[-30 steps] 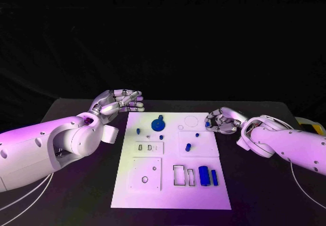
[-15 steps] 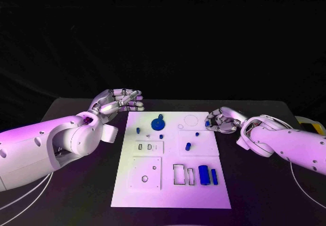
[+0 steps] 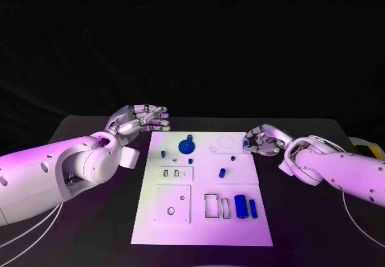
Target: Assemble the parts on the task board
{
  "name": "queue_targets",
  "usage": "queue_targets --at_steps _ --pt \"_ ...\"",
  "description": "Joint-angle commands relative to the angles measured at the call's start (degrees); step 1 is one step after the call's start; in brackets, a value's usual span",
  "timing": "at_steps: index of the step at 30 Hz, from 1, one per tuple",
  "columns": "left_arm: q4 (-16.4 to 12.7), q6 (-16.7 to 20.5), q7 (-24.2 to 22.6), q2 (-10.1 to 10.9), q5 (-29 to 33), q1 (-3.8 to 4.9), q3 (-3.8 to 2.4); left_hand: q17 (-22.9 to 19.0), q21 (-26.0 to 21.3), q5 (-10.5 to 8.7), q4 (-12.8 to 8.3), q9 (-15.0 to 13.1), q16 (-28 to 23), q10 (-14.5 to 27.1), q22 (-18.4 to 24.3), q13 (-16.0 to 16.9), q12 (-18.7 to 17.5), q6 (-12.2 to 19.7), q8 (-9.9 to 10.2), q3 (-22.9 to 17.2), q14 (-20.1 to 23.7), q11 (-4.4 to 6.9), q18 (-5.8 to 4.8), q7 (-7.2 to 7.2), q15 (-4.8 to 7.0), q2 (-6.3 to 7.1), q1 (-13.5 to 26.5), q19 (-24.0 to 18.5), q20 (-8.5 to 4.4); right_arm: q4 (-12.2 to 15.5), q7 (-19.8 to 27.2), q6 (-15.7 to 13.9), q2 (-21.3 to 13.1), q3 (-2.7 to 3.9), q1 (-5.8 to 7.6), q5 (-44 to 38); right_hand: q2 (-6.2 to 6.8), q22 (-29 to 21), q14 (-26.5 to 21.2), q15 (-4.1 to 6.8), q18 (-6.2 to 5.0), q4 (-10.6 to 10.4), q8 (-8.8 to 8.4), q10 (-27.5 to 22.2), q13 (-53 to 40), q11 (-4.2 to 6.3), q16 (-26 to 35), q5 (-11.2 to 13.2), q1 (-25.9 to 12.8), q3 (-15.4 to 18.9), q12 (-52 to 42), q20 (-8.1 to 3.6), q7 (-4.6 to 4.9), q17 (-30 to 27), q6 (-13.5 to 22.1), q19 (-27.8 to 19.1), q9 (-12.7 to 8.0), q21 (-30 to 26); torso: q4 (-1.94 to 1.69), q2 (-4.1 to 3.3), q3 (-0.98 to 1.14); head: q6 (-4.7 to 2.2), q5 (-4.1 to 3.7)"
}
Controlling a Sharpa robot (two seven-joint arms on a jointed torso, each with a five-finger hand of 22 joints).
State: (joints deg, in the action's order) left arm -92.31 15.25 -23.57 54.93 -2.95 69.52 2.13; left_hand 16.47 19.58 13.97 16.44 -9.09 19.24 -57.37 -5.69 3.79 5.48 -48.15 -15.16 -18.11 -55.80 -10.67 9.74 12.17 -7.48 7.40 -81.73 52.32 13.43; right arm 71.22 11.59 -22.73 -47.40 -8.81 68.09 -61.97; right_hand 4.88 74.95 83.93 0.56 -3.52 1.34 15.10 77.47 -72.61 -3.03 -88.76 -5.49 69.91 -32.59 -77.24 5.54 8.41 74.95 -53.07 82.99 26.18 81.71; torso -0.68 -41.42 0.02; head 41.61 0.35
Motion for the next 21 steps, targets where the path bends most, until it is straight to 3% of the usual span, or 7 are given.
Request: queue_targets --at_steps 1,5,13,17,21 --pt "-0.07 -0.89 -0.34 -0.05 0.14 0.03 -0.04 0.18 -0.24 -0.24 0.01 0.09 -0.31 -0.42 0.13 0.09 -0.44 0.07 0.34 -0.4 0.35 0.02 0.75 1.72 -0.27 -0.19 0.57 0.2 0.21 0.37 0.16 -3.43 -0.05 0.0 -0.04 0.51 -1.28 6.33 5.51 0.33 0.85 0.01 1.22 0.33 -0.09 0.12 -0.34 -0.54 0.48 -0.25 -0.28 -0.04 -0.89 12.59 -1.17 0.22 1.33 0.27 -0.03 0.02 -0.01 0.01 0.07" --pt "0.0 -0.91 -0.34 -0.05 0.14 0.02 -0.04 0.18 -0.24 -0.24 0.01 0.09 -0.31 -0.42 0.13 0.09 -0.44 0.07 0.34 -0.4 0.35 0.02 0.75 1.72 -0.27 -0.19 0.57 0.2 0.21 2.25 -0.7 -4.24 -0.56 0.05 0.07 0.71 -1.15 6.4 5.51 0.4 0.86 0.18 1.34 0.29 0.0 0.17 -0.33 -0.7 0.48 -0.33 -0.18 -0.13 -0.91 12.59 -1.08 0.26 1.44 0.31 0.02 0.1 -0.04 0.05 0.14" --pt "0.44 -0.9 -0.36 -0.31 0.14 0.02 -0.04 0.2 -0.25 -0.26 0.01 0.09 -0.32 -0.44 0.14 0.09 -0.46 0.07 0.34 -0.41 0.36 0.02 0.75 1.71 -0.27 -0.18 0.57 0.19 0.22 9.57 -6.59 -5.0 -1.14 0.16 1.69 -1.2 -0.9 6.27 5.49 0.45 0.82 0.42 1.38 0.22 0.08 0.17 -0.3 -0.78 0.45 -0.42 -0.07 -0.22 -0.88 12.5 -0.78 0.15 1.53 0.17 0.23 0.47 -0.22 0.0 0.48" --pt "1.02 -0.97 -0.28 -0.87 0.25 0.02 -0.03 0.22 -0.25 -0.26 0.01 0.09 -0.32 -0.46 0.15 0.1 -0.47 0.06 0.34 -0.42 0.36 0.03 0.75 1.7 -0.27 -0.18 0.57 0.2 0.22 14.5 -11.54 -6.27 0.43 0.17 2.35 -4.41 -0.65 6.2 5.45 0.47 0.8 0.57 1.62 0.34 -0.04 0.18 -0.23 -1.42 0.19 -0.5 -0.11 -0.3 -0.9 12.33 -0.76 0.09 1.71 0.08 0.31 0.79 -0.31 0.03 0.65" --pt "1.37 -0.91 -0.03 -1.36 2.08 0.02 -0.03 0.28 -0.26 -0.28 0.06 0.06 -0.33 -0.64 0.18 0.13 -0.42 -0.06 0.29 -0.45 0.33 0.09 0.76 1.62 -0.25 -0.24 0.63 0.22 0.22 17.5 -15.33 -6.75 2.62 0.14 2.38 -7.21 -0.66 6.06 5.39 0.49 0.75 0.64 1.73 0.33 -0.02 0.22 -0.13 -1.46 0.2 -0.57 -0.08 -0.31 -0.94 12.05 -0.81 -0.02 1.77 -0.06 0.27 0.98 -0.32 0.06 0.86"
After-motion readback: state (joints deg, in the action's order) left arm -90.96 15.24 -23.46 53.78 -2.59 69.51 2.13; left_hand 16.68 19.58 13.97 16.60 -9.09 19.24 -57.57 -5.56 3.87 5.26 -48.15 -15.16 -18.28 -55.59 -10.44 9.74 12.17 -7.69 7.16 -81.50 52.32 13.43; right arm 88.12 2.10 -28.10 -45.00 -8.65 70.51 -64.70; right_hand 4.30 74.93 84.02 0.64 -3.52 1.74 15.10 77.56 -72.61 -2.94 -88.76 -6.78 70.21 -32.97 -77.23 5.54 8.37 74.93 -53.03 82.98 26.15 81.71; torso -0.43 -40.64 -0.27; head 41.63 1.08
